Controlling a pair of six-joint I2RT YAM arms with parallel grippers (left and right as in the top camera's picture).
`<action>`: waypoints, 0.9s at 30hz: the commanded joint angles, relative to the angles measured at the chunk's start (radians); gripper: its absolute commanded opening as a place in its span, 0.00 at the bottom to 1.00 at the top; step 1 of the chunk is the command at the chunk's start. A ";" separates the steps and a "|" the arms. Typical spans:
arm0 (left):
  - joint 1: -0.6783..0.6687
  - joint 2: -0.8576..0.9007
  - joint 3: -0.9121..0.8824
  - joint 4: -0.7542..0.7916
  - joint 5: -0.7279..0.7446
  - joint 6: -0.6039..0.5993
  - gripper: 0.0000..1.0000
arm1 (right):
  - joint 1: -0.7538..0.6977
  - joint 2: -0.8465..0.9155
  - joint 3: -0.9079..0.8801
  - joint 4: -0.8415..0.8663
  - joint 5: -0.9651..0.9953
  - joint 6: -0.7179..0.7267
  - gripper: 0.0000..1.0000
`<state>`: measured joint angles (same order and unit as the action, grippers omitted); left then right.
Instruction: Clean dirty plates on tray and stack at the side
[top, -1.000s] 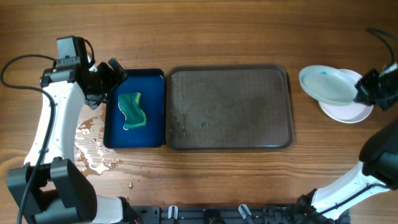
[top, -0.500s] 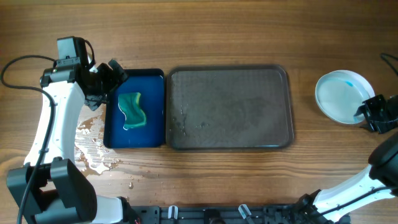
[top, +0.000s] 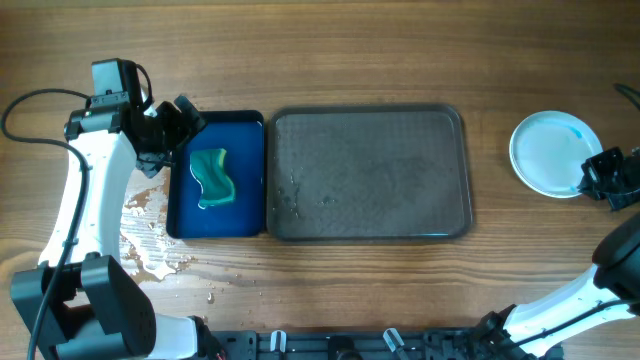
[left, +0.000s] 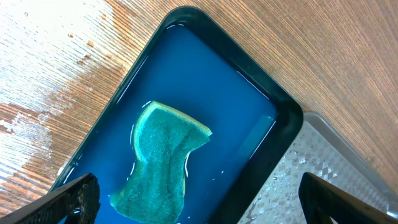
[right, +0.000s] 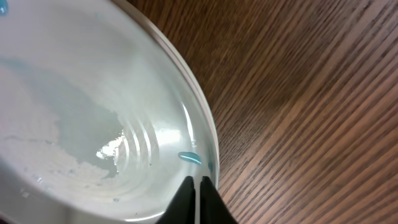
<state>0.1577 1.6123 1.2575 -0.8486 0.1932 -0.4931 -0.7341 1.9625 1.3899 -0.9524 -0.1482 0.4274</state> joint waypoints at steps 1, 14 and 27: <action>-0.003 0.009 -0.003 -0.001 0.012 -0.010 1.00 | 0.004 -0.008 -0.007 -0.006 0.019 0.020 0.11; -0.013 0.009 -0.003 0.003 -0.026 0.151 1.00 | 0.266 -0.233 0.050 -0.005 -0.367 -0.349 0.29; -0.346 -0.058 0.075 -0.022 -0.172 0.386 1.00 | 0.824 -0.566 0.050 -0.021 -0.018 -0.482 0.58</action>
<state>-0.0929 1.6108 1.2724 -0.8539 0.1310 -0.2020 -0.0101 1.5032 1.4258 -0.9710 -0.3038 -0.0051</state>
